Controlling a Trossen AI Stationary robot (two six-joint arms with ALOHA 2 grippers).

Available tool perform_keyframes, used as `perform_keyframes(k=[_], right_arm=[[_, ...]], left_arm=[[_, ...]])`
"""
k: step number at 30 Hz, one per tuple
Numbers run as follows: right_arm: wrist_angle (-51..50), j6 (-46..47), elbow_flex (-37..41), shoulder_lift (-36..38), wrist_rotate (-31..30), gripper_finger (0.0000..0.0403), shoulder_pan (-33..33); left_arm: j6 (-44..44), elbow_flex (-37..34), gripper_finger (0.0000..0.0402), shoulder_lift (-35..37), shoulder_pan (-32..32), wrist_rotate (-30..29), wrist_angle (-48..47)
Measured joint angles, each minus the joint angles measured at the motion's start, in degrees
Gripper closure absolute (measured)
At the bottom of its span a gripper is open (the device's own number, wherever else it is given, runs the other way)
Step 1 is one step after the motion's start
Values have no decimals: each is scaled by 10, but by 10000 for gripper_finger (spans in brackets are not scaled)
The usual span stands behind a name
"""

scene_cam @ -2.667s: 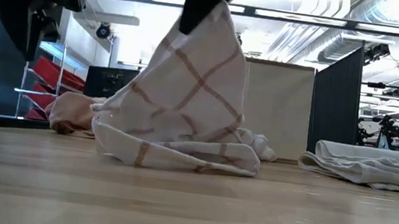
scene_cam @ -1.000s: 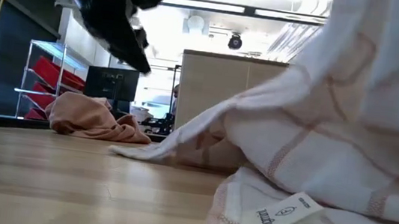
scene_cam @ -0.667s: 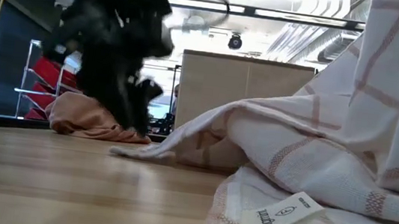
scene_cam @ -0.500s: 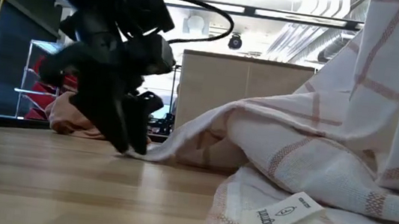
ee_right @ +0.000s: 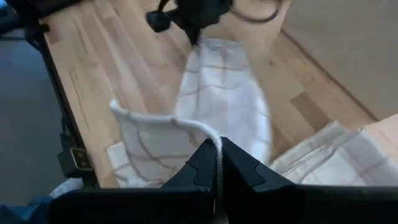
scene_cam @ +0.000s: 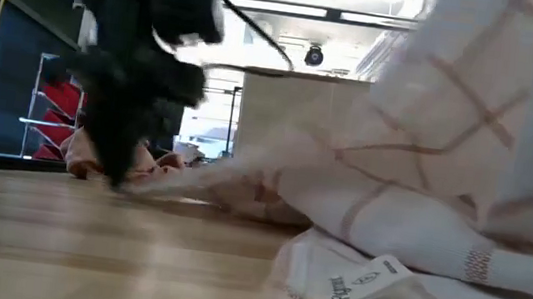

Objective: Fold towel
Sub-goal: Fold the white squared towel

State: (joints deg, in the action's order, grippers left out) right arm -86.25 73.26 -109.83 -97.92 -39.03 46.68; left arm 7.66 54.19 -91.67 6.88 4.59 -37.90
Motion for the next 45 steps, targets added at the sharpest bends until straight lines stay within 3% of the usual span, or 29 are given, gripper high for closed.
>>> perform_keyframes(k=[6,12,15,22,27,30,35,41,45], right_arm=[[-37,7,9,22,-9,403,-9],[-17,35,153,65,25,403,-43],[90,44,273,112,28,403,-50],[426,44,562,235,64,403,-62],[446,112,655,267,98,403,-77],[432,137,670,282,128,403,-92],[376,70,613,306,197,385,-114],[245,-37,476,302,225,305,-119],[243,-186,438,276,241,248,-109]], left_arm=[[39,93,400,160,10,-7,-159],[85,78,401,231,-6,-30,-178],[102,40,401,227,-7,-48,-173],[120,-69,401,206,-23,-11,-17],[128,-89,401,197,-48,8,19],[132,-87,401,197,-64,27,35],[138,-87,402,198,-86,37,52],[146,-87,401,197,-105,37,52],[145,-87,401,197,-114,37,52]])
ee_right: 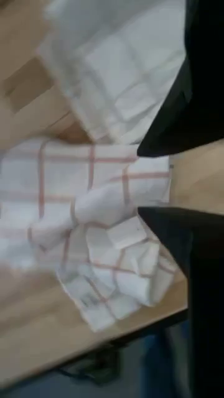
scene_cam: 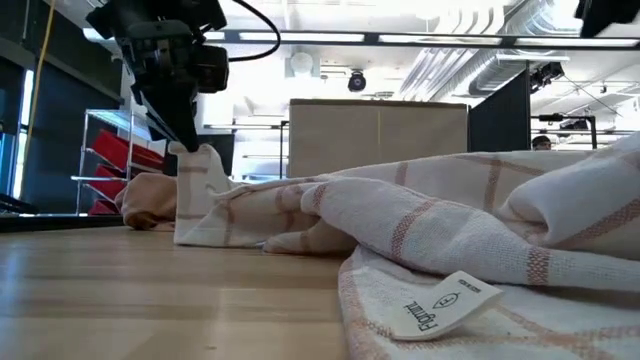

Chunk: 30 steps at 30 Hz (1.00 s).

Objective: Fold towel
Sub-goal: Fold the white squared towel

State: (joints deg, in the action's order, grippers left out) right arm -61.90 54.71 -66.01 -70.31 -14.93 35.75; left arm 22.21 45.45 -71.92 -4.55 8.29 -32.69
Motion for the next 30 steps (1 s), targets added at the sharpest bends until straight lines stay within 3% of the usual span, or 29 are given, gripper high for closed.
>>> perform_keyframes(k=[4,10,15,25,30], right_arm=[[34,-105,9,-64,20,222,21],[117,-184,12,-191,36,228,41],[75,-208,12,-267,35,245,48],[100,-304,23,-323,37,269,27],[148,-296,68,-325,66,272,10]], left_arm=[[2,0,401,0,-5,0,0],[16,0,401,0,-7,0,0],[17,0,401,0,-7,19,-2],[17,0,401,0,-3,39,-4],[18,0,401,0,-2,49,-5]])
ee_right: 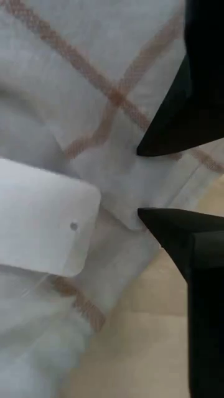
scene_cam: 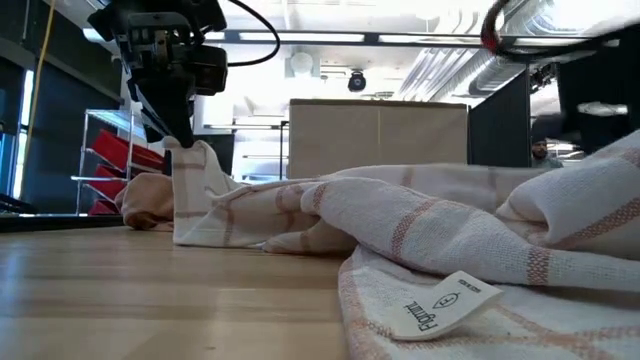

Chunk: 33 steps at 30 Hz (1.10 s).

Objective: Fold towel
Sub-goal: Fold the white squared towel

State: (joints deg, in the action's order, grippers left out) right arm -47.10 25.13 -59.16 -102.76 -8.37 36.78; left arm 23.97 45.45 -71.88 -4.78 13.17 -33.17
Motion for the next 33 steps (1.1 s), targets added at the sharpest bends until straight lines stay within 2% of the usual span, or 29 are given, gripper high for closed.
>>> perform_keyframes(k=[3,7,9,13,18,23,29,31,33], right_arm=[[1,16,5,1,15,293,-10],[-1,28,-1,4,34,375,-18],[-4,48,-9,19,39,393,-20],[-30,110,-33,82,25,399,-19],[-49,192,-62,196,-9,402,-14],[-45,216,-86,279,-16,402,-17],[-39,225,-87,312,-49,402,-39],[-32,235,-84,312,-44,403,-58],[10,240,-61,312,-13,403,-80]], left_arm=[[0,0,401,0,0,0,0],[0,0,401,0,0,0,-2],[0,0,401,0,0,-3,-3],[0,0,401,4,0,-6,-4],[11,12,401,31,0,-13,-9],[5,53,401,82,-3,-20,-2],[-9,85,401,124,-28,-31,-16],[-6,87,401,137,-33,-31,-48],[1,88,401,148,-34,-30,-102]])
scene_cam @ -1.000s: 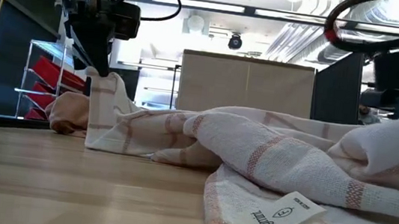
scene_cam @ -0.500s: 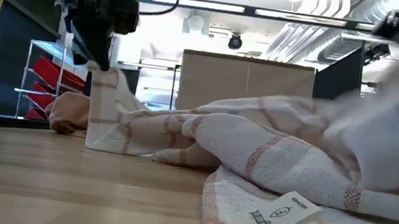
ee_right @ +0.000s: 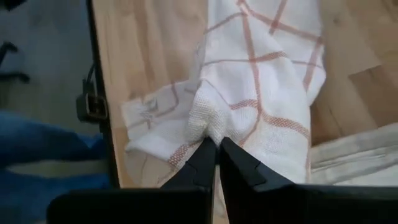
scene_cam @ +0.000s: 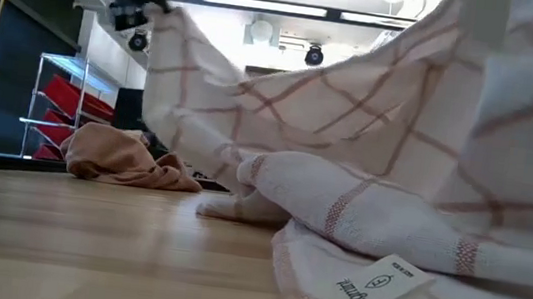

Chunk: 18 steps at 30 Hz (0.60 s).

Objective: Fold towel
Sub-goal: Fold the white squared towel

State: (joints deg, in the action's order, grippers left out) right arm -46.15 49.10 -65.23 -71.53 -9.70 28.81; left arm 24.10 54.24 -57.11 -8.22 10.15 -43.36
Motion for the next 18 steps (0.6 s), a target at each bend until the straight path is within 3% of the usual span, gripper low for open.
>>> perform_keyframes(k=[6,9,14,16,18], right_arm=[[281,16,154,0,126,403,-48],[376,55,239,-1,104,403,-74],[371,89,285,-1,-4,403,-105],[352,92,286,-1,-8,402,-117],[344,102,286,-1,26,392,-133]], left_arm=[[21,-11,401,1,19,1,-141],[23,-45,401,0,24,11,-136],[25,-117,401,-1,14,13,-81],[33,-137,401,0,11,13,-59],[42,-149,401,-1,11,13,-47]])
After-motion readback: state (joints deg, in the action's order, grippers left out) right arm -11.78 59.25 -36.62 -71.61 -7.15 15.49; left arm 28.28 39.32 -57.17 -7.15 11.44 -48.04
